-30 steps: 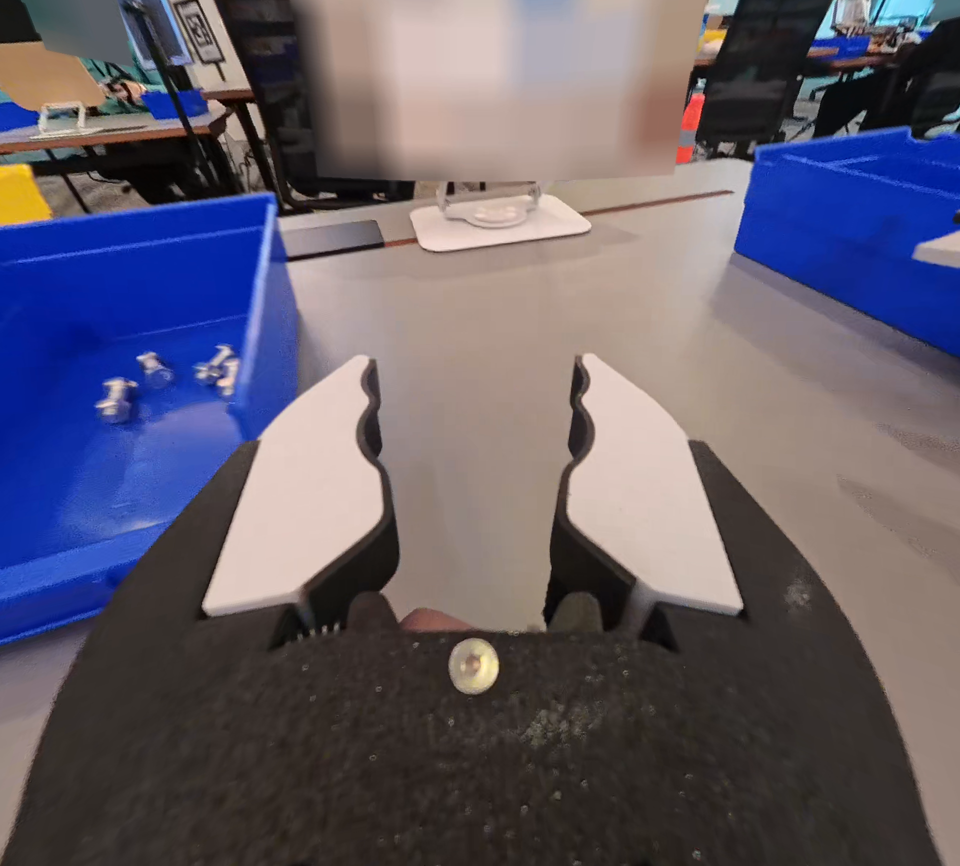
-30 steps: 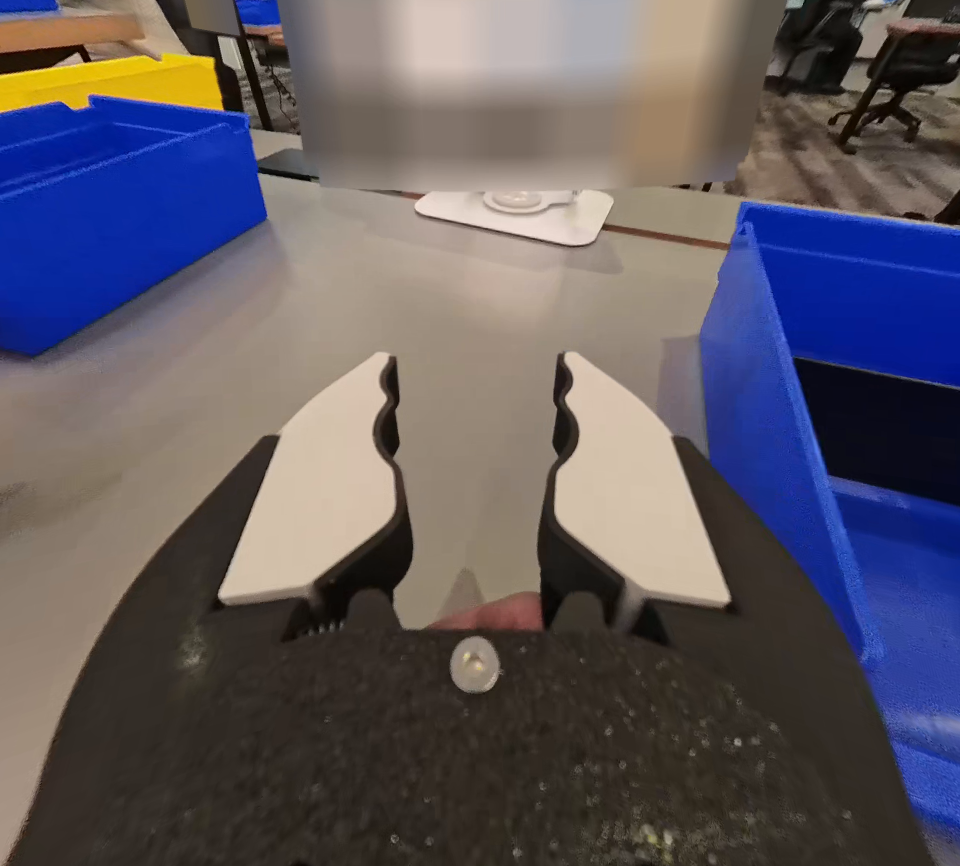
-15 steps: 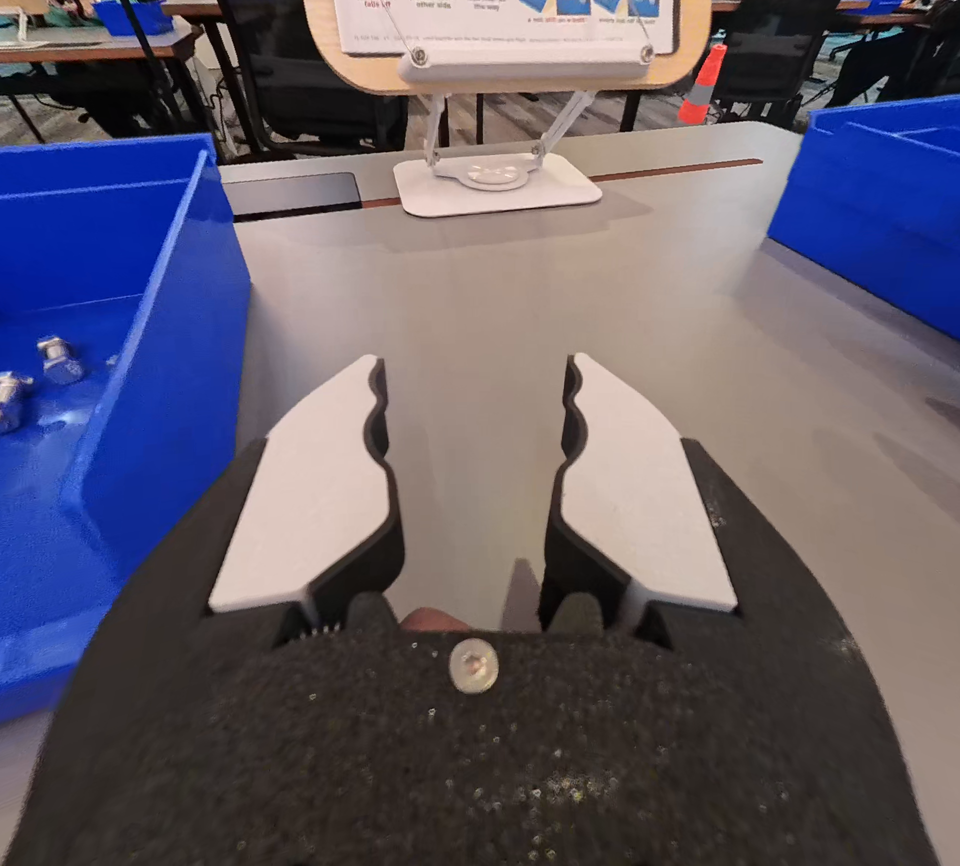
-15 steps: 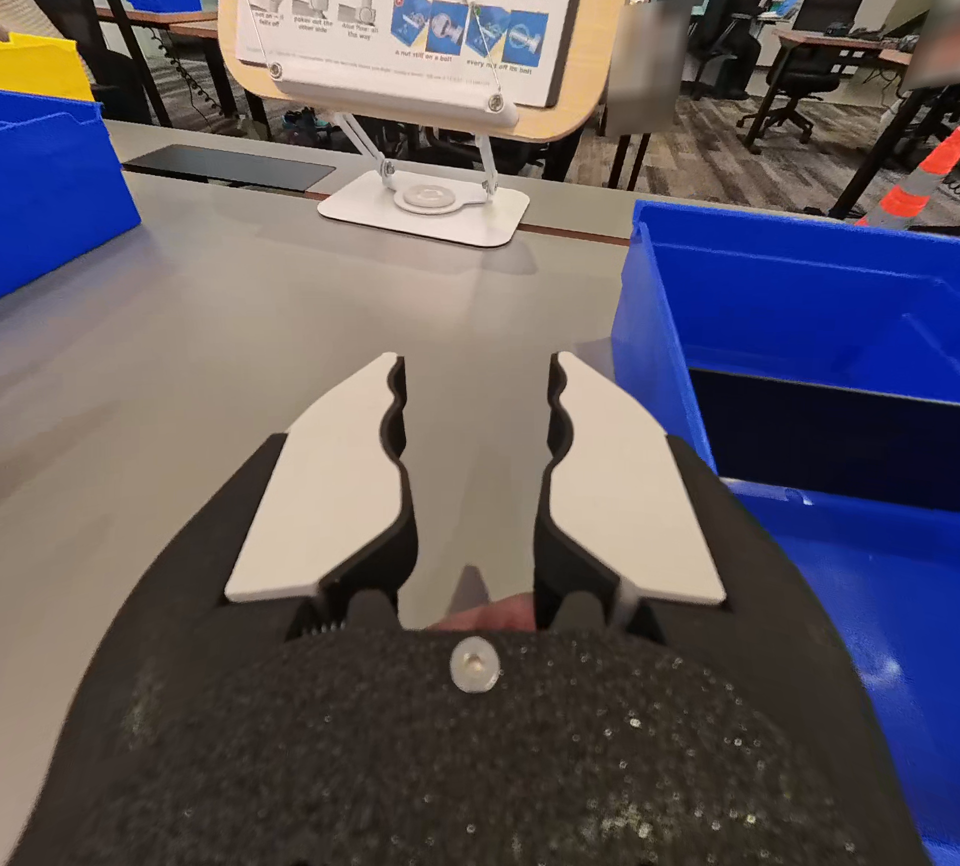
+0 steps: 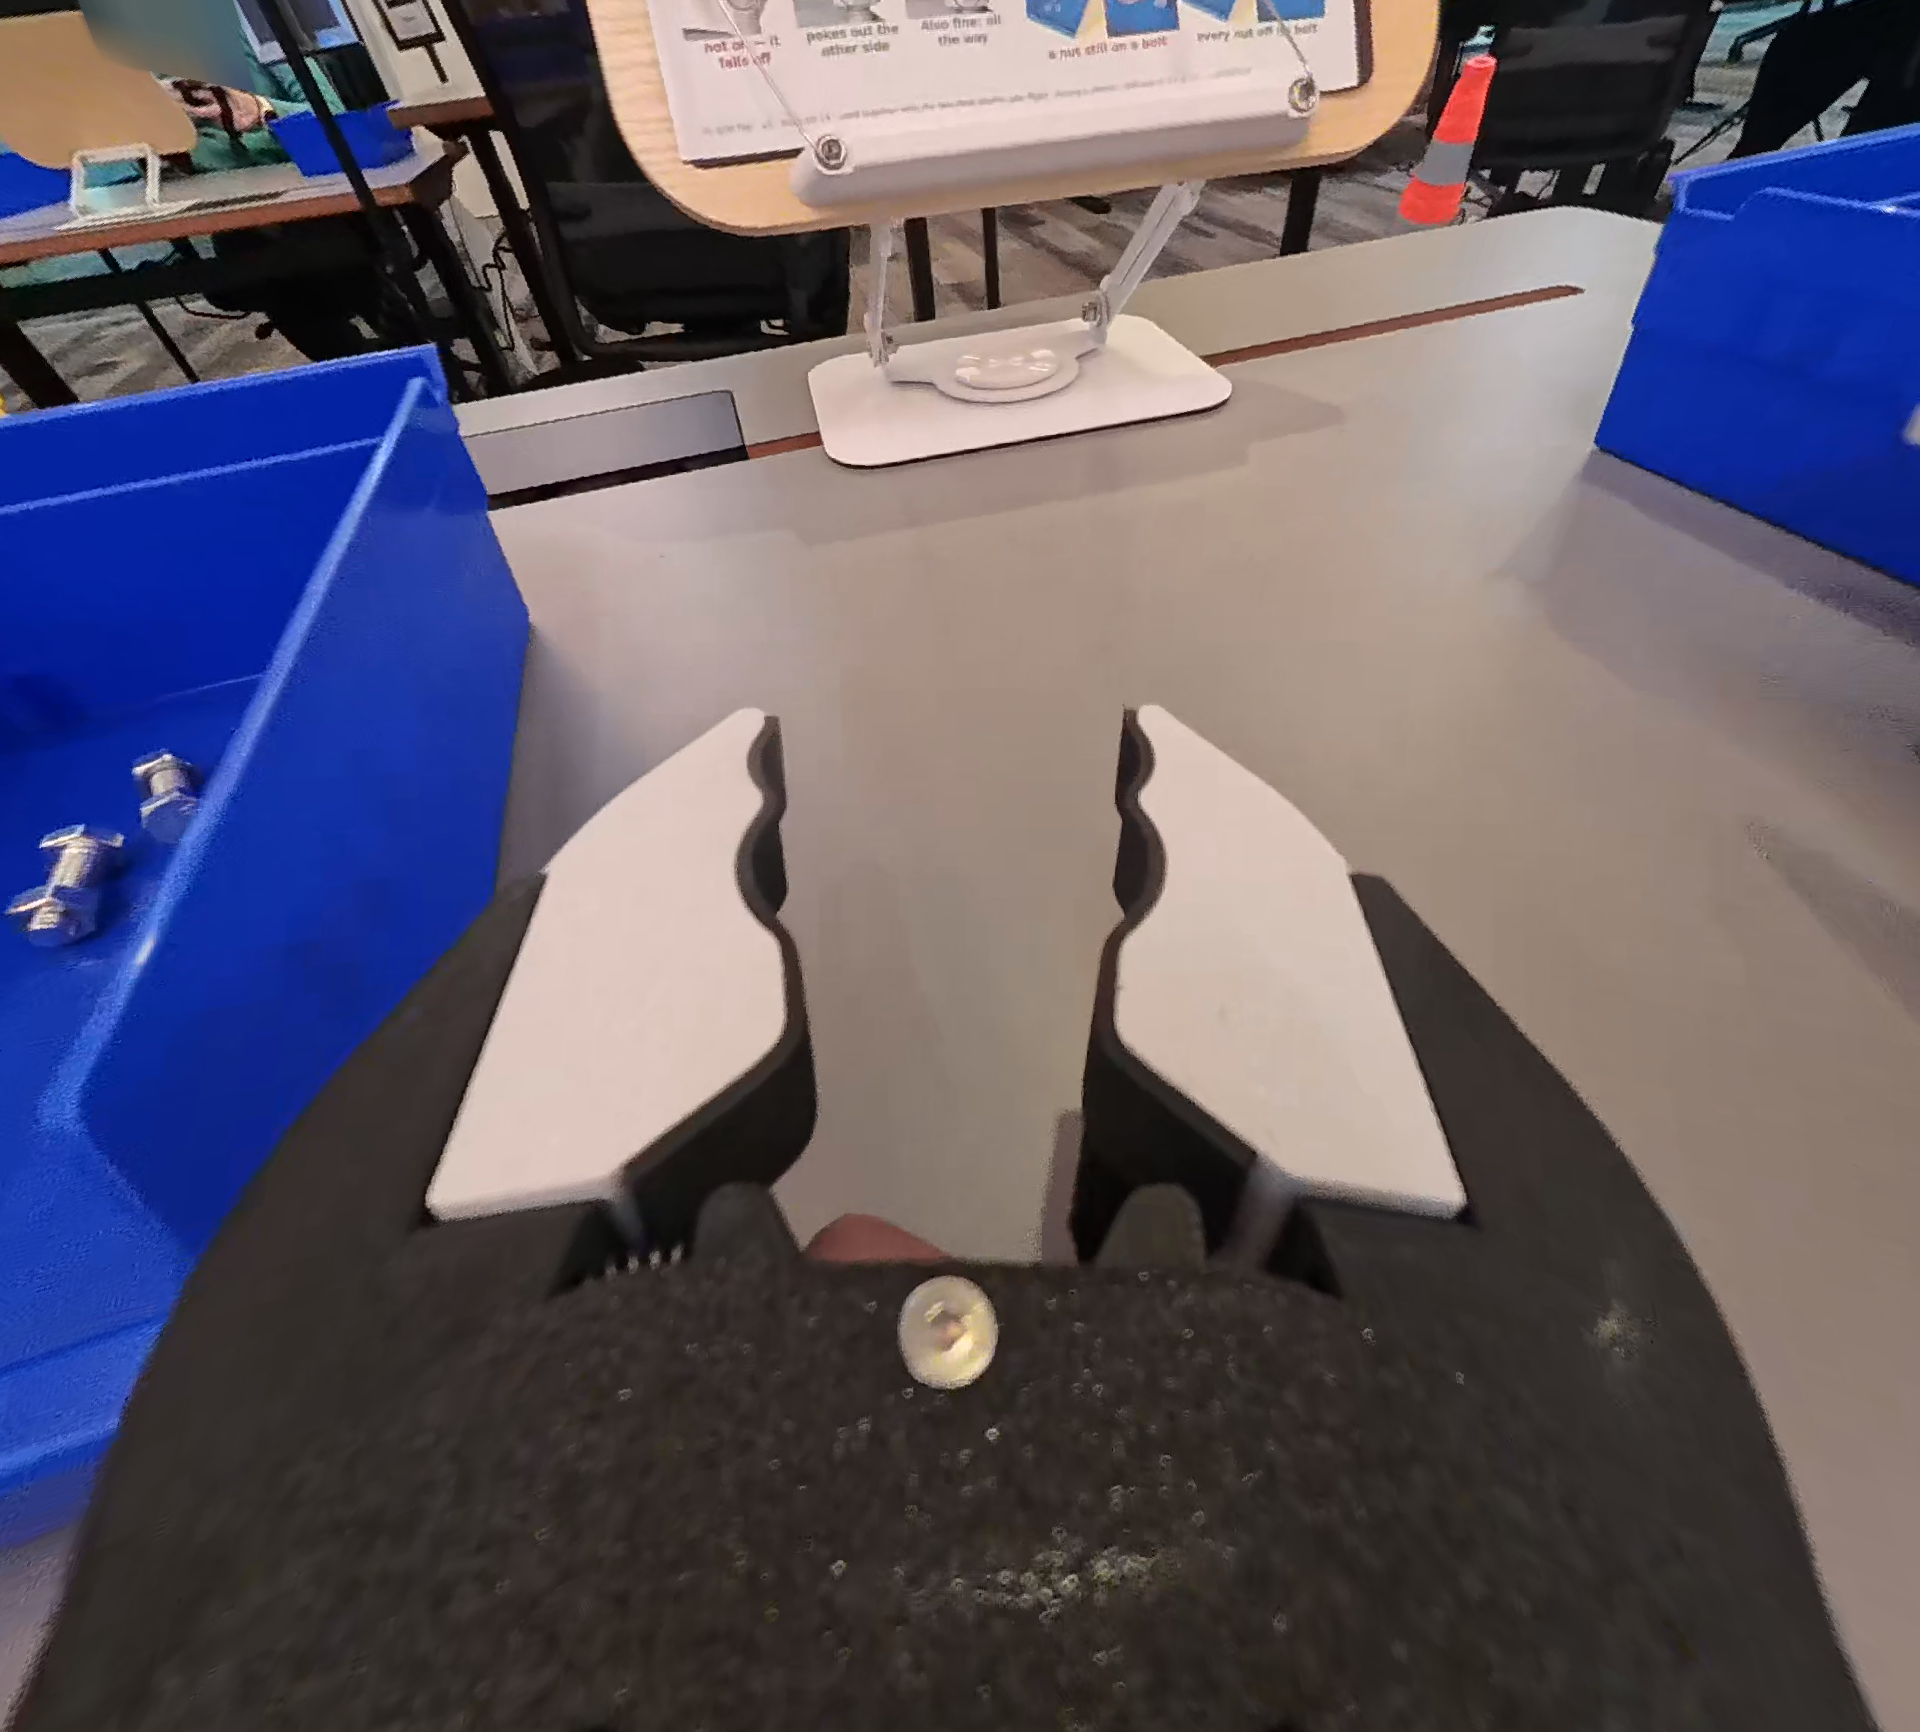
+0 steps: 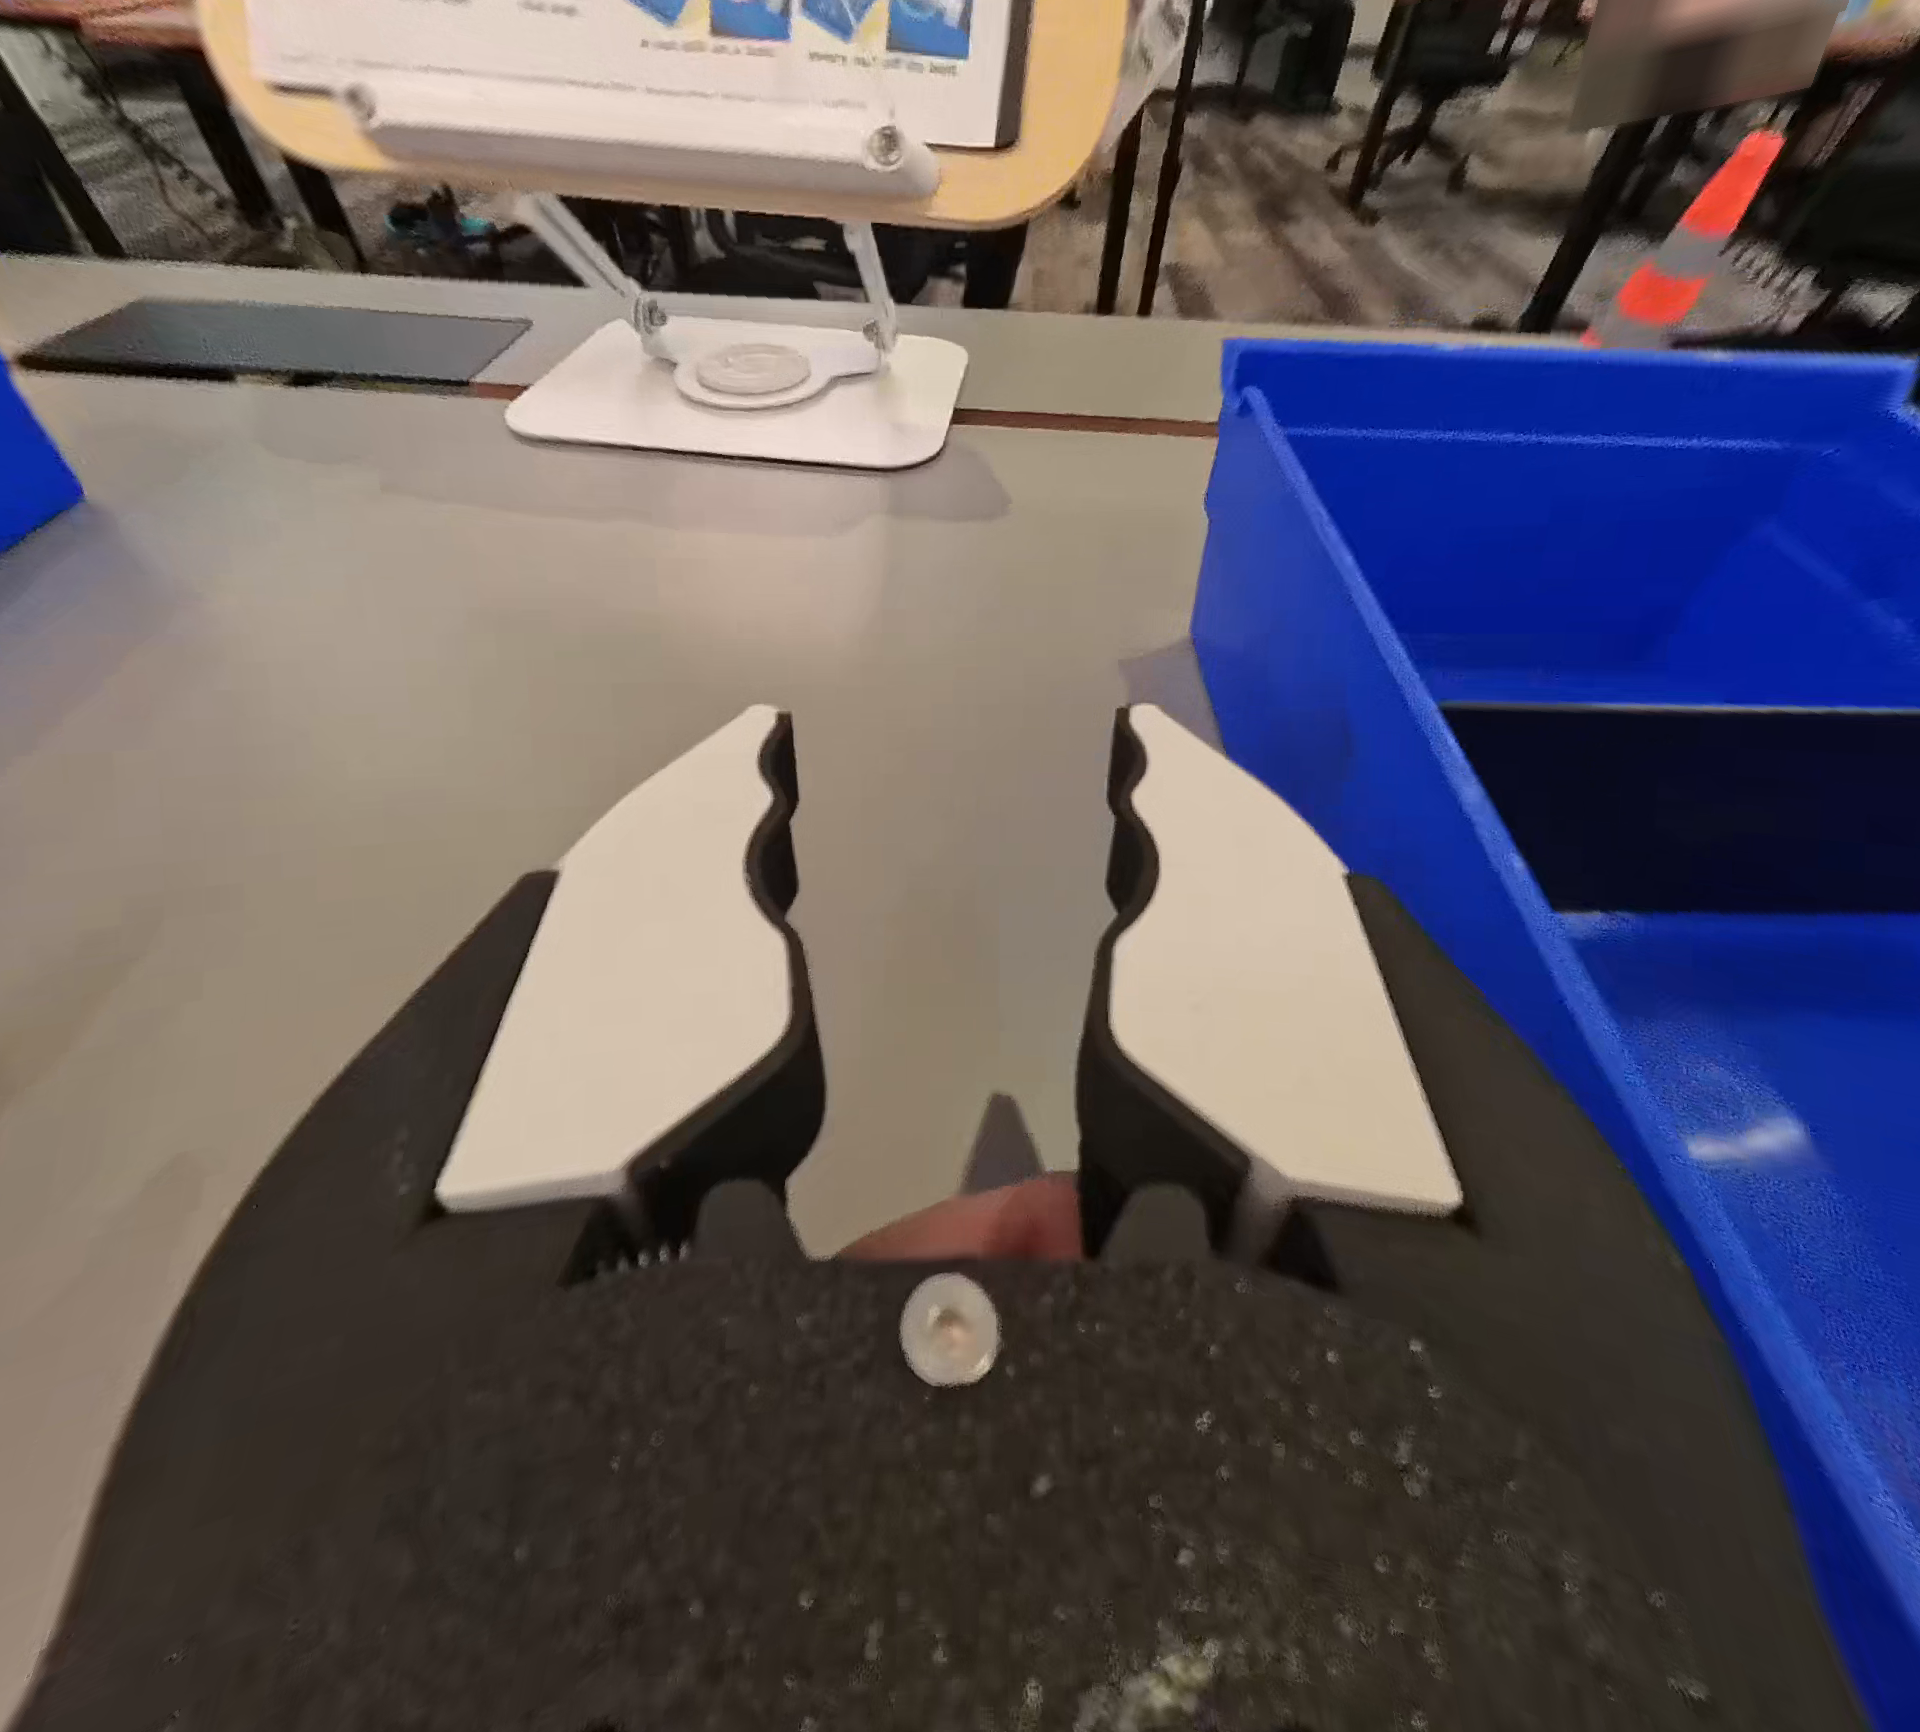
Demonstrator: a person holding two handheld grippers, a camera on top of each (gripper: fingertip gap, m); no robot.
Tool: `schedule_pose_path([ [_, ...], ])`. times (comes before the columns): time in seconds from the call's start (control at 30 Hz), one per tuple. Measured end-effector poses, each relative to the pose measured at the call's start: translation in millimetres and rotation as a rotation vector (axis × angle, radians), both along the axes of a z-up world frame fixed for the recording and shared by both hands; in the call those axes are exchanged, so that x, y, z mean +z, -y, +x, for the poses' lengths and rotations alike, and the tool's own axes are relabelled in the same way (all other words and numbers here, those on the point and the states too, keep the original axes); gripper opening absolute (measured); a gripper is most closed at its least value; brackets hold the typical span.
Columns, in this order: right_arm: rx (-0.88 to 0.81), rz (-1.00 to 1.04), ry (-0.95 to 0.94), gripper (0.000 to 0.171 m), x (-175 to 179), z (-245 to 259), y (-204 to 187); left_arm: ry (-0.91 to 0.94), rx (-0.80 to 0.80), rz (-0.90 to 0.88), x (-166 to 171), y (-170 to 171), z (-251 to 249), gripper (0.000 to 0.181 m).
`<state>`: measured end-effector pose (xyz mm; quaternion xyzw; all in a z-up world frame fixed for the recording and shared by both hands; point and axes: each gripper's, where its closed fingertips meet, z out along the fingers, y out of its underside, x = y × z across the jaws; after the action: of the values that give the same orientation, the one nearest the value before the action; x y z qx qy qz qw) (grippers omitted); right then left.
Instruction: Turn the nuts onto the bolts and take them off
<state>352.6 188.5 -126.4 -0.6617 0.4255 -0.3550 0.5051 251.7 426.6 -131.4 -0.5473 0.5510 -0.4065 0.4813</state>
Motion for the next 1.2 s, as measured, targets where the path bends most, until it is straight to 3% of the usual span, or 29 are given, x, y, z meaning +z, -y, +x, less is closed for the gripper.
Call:
schedule_pose_path([
  [0.2,-0.090,0.005,-0.124,0.058,-10.0,74.0,7.2,-0.011,-0.003,0.097,-2.3,8.3,1.0,0.062],
  [0.57,-0.084,-0.001,-0.109,0.059,-12.4,118.4,15.5,-0.005,-0.009,0.048,-1.2,5.1,0.3,0.061],
  [0.63,-0.073,0.019,-0.115,0.057,-8.0,107.4,9.8,-0.006,-0.012,0.060,-1.5,6.5,0.4,0.061],
  [0.73,-0.017,0.028,-0.021,0.055,22.4,50.2,7.4,-0.014,-0.014,0.079,-2.6,8.3,1.0,0.061],
  [0.83,-0.041,-0.039,0.120,0.054,54.1,-16.3,46.5,-0.015,-0.019,0.093,-3.1,10.1,1.0,0.061],
  [0.9,-0.126,-0.110,0.185,0.042,61.4,-45.2,92.8,-0.015,-0.024,0.099,-3.1,11.2,0.9,0.061],
  [1.0,-0.202,-0.170,0.093,0.043,37.7,-60.0,144.8,-0.009,-0.031,0.106,-2.5,12.8,0.2,0.061],
  [1.1,-0.215,-0.171,-0.035,0.052,4.6,-55.3,165.4,0.000,-0.033,0.109,-1.3,13.3,-0.7,0.061],
  [1.2,-0.189,-0.185,-0.091,0.030,-14.5,-43.7,162.1,0.006,-0.031,0.110,-0.5,13.2,-1.1,0.061],
])
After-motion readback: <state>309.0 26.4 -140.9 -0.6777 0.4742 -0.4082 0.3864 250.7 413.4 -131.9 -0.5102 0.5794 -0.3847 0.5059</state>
